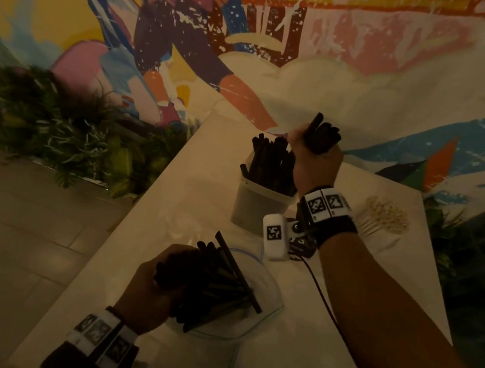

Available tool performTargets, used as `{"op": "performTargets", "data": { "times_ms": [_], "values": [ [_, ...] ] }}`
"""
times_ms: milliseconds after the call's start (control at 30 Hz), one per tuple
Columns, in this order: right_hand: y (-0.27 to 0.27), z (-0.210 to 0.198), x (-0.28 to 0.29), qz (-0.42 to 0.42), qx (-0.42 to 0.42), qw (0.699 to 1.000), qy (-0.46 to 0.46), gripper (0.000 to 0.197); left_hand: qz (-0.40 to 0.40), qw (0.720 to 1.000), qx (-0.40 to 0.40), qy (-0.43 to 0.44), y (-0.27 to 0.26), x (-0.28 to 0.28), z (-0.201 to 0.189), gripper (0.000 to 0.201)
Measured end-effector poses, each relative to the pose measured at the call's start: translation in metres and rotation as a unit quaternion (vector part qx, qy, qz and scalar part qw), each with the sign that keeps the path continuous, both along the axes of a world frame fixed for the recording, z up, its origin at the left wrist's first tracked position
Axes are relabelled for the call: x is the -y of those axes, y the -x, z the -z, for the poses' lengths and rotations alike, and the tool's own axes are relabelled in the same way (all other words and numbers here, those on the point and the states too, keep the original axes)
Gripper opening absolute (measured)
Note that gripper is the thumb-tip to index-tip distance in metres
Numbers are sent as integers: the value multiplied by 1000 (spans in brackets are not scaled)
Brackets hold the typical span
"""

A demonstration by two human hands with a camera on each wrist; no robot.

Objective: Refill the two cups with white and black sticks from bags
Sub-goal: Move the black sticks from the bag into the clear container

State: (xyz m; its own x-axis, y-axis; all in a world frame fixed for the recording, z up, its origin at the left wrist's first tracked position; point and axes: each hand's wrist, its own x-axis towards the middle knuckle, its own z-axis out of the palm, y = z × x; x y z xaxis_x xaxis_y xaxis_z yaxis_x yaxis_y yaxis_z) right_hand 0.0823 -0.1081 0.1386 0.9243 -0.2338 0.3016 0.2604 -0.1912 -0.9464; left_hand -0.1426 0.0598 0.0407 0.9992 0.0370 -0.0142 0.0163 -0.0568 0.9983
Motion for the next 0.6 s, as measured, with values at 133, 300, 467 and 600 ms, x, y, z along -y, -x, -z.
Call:
{"op": "performTargets", "data": {
  "times_ms": [133, 300, 467, 600],
  "values": [
    [-10, -2, 3, 18, 42, 999, 25, 20, -25, 998, 46, 40, 3, -3, 7, 47],
    [-17, 7, 11, -5, -60, 984, 166, 34, -30, 999, 14, 6, 1, 3, -4, 41],
    [-17, 11, 16, 34, -106, 943, 313, 56, -20, 1000, 11, 1, -1, 1, -1, 39],
    [-18, 9, 18, 61, -108, 923, 366, 59, -29, 999, 17, 21, -1, 0, 1, 47]
  ]
}}
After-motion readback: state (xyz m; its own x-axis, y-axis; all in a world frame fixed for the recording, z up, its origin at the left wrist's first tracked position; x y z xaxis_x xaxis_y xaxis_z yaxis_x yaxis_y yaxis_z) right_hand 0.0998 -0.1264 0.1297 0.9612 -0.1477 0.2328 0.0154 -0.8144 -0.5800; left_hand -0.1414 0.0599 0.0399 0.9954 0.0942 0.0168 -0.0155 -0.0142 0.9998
